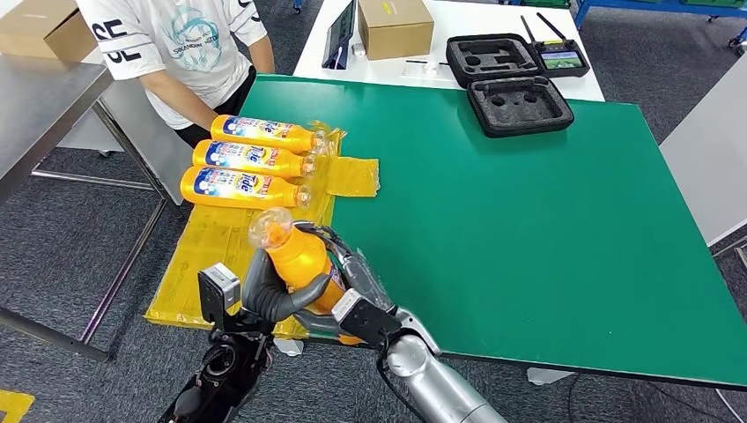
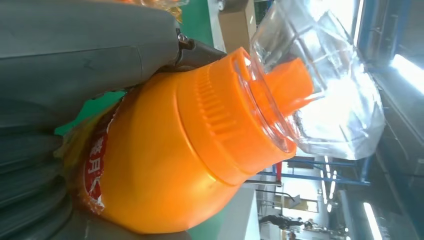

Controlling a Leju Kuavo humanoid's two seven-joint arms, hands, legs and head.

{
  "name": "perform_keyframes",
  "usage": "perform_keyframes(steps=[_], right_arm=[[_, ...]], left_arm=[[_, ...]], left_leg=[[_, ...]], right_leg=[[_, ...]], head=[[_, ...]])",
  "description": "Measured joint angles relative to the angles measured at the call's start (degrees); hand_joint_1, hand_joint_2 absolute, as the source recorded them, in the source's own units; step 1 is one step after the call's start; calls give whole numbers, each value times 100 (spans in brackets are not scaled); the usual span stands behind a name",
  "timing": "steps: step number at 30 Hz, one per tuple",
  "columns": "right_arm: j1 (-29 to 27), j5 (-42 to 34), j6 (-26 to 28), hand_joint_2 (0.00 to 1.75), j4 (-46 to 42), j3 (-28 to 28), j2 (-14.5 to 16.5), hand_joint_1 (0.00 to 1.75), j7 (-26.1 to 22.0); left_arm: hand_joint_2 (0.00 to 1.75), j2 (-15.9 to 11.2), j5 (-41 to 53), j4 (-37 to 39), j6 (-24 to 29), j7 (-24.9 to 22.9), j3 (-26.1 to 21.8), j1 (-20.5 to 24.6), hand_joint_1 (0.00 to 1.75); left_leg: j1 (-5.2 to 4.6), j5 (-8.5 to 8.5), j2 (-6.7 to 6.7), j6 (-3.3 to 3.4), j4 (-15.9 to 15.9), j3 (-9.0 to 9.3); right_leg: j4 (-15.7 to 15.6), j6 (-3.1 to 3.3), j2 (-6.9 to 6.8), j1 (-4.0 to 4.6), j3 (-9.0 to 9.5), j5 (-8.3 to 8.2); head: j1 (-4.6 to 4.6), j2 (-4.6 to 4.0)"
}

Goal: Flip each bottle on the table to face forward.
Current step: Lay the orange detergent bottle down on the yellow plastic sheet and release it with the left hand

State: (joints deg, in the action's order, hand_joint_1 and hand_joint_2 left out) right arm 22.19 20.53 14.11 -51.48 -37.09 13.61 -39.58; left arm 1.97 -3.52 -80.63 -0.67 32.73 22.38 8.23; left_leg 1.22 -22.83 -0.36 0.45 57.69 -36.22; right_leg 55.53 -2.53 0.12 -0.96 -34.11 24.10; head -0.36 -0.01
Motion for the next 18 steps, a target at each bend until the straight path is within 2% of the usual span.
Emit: perform_keyframes(steps=[5,11,14,18], right_arm=[[-148,2,267,0,-361,-30,-78,0,28],[-183,-12,342,0,-702,-51,-134,0,166],[-182,-7,342,0,-767,-56,-137,0,203],[-186,92,439,0,-912,-76,-134,0,209]], left_arm=[[175,35,102,-73,72,2,4,35,175],[175,71,150,-74,219,65,1,98,175],[175,86,228,-73,421,108,-10,121,175],[175,91,363,-3,938,125,-151,247,164]], left_leg=[[0,0,-7,0,0,-2],[0,0,-6,0,0,-2],[0,0,-6,0,0,-2],[0,0,-1,0,0,-1]], right_leg=[[0,0,-2,0,0,0],[0,0,-2,1,-1,0],[0,0,-2,1,-1,0],[0,0,3,0,-2,-1]], head=[[1,1],[0,1],[0,1],[3,0]])
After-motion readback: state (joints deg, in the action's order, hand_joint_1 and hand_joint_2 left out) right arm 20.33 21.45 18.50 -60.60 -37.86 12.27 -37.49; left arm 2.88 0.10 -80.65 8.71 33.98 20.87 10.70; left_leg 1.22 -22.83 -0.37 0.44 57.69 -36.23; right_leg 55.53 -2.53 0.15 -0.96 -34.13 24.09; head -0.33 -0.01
